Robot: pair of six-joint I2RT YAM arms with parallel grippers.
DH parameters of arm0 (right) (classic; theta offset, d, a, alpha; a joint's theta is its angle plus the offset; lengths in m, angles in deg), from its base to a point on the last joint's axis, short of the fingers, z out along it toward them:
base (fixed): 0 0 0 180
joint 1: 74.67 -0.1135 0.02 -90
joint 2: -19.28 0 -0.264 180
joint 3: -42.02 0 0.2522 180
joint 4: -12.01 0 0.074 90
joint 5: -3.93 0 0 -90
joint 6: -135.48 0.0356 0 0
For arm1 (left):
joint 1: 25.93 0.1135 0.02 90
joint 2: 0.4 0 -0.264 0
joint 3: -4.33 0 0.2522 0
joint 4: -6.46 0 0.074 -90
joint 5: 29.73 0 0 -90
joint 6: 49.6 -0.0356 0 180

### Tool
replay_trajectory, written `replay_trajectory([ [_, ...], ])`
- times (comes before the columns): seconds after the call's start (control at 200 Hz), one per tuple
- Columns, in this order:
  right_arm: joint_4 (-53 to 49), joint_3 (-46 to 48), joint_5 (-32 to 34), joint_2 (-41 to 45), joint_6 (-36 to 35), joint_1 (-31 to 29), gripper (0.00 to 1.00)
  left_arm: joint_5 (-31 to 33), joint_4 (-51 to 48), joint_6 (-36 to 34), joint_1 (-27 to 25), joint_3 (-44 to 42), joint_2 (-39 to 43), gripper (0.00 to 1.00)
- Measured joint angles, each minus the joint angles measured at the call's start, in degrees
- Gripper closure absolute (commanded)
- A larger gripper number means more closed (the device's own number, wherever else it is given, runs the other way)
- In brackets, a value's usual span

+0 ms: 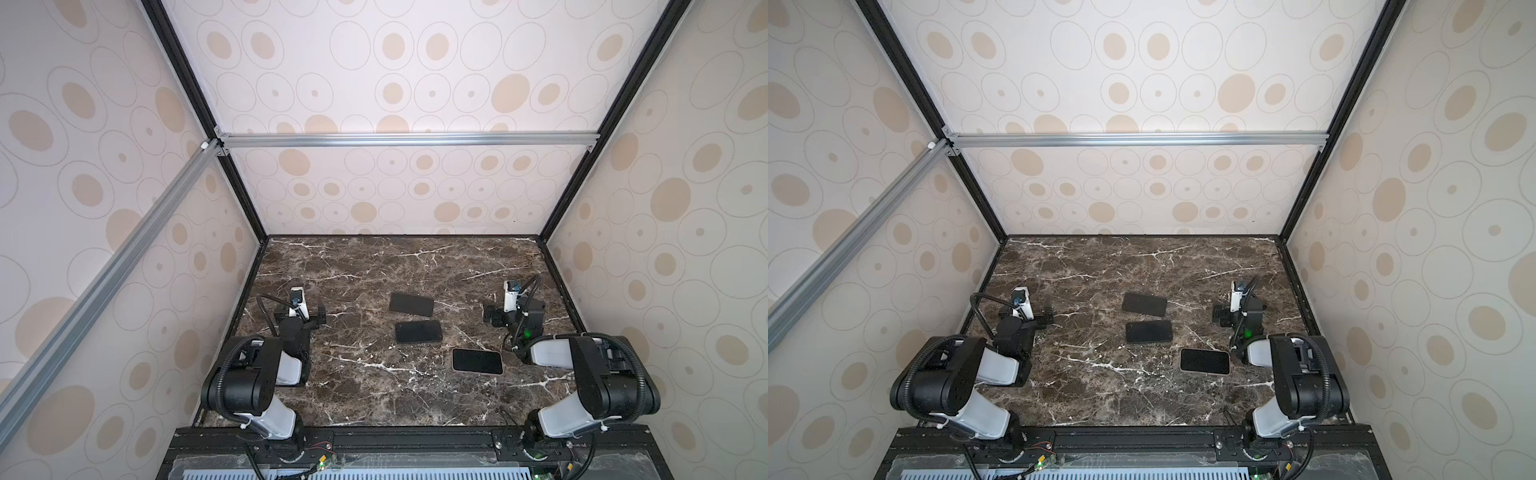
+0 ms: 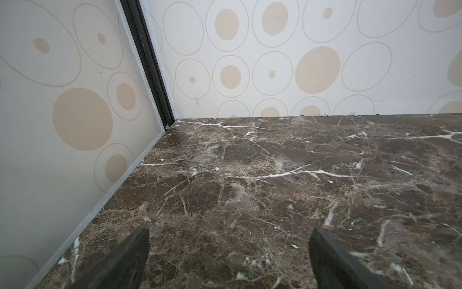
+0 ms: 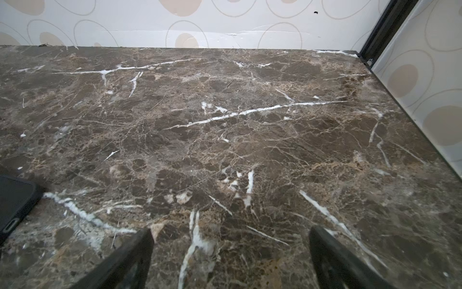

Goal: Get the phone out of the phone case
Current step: 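Raise both grippers from the rest pose toward the table center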

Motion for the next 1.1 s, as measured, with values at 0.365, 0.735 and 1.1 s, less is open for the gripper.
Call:
replay_trajectory([
  [0.365,0.00,0.00,0.00,0.00,-0.02,0.00,0.00,-0.26,-0.02,0.00,0.00,0.00,0.00,0.01],
  [0.735,0.09,0.00,0.00,0.00,-0.02,0.00,0.00,0.11,0.13,-0.11,-0.55,-0.28,0.50,0.01],
  [1.1,-18.53,-7.08,3.10,18.58,7.30,-0.37,0.00,13.09,-26.12,7.80,-10.80,10.91,21.84,0.01],
])
